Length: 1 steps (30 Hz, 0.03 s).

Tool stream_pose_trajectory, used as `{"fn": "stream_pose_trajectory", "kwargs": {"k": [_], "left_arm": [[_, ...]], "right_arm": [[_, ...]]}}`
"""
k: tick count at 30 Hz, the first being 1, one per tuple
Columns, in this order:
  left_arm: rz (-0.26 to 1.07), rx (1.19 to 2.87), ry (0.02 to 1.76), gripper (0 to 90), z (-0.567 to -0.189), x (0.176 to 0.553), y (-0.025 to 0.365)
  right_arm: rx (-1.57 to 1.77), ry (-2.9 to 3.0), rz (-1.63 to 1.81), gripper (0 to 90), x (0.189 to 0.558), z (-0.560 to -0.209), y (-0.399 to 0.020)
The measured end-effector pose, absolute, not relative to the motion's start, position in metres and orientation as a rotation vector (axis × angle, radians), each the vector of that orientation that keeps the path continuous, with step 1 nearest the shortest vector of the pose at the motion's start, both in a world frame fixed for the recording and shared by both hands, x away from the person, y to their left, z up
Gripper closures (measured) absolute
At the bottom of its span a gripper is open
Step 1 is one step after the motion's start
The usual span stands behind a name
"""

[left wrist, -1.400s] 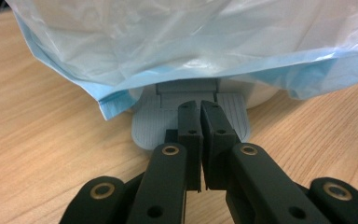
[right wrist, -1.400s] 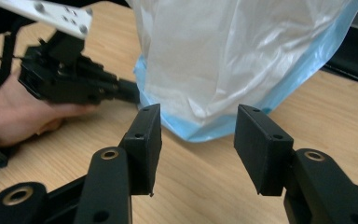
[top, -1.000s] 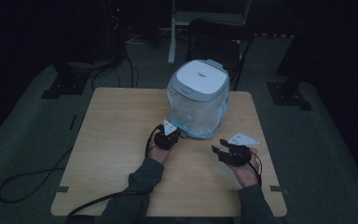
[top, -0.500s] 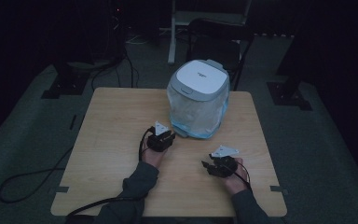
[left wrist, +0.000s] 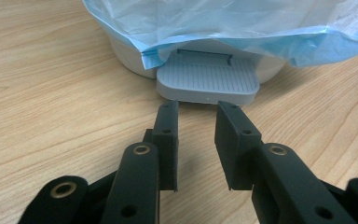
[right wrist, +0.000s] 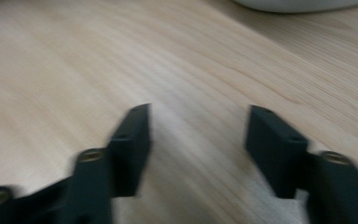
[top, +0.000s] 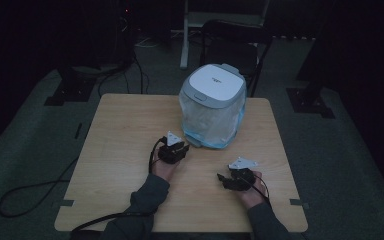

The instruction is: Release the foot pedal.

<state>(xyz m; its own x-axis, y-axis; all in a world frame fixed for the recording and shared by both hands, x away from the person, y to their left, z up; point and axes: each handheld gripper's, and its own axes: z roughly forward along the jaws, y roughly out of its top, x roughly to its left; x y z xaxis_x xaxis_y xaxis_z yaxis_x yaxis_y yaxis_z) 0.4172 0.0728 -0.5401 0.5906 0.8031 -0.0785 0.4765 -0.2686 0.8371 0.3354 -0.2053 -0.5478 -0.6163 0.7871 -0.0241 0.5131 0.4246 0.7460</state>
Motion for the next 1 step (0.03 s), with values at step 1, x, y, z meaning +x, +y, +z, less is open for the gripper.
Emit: {"fn": "stream_pose_trajectory", "kwargs": {"k": [1], "left_arm": [[0.460,1.923,1.022,69.4,-0.5400,0.4172,0.0726]], "right_arm": [[1.189,2.293,1.011,21.4,0.3369,-0.5486,-0.2069]]}}
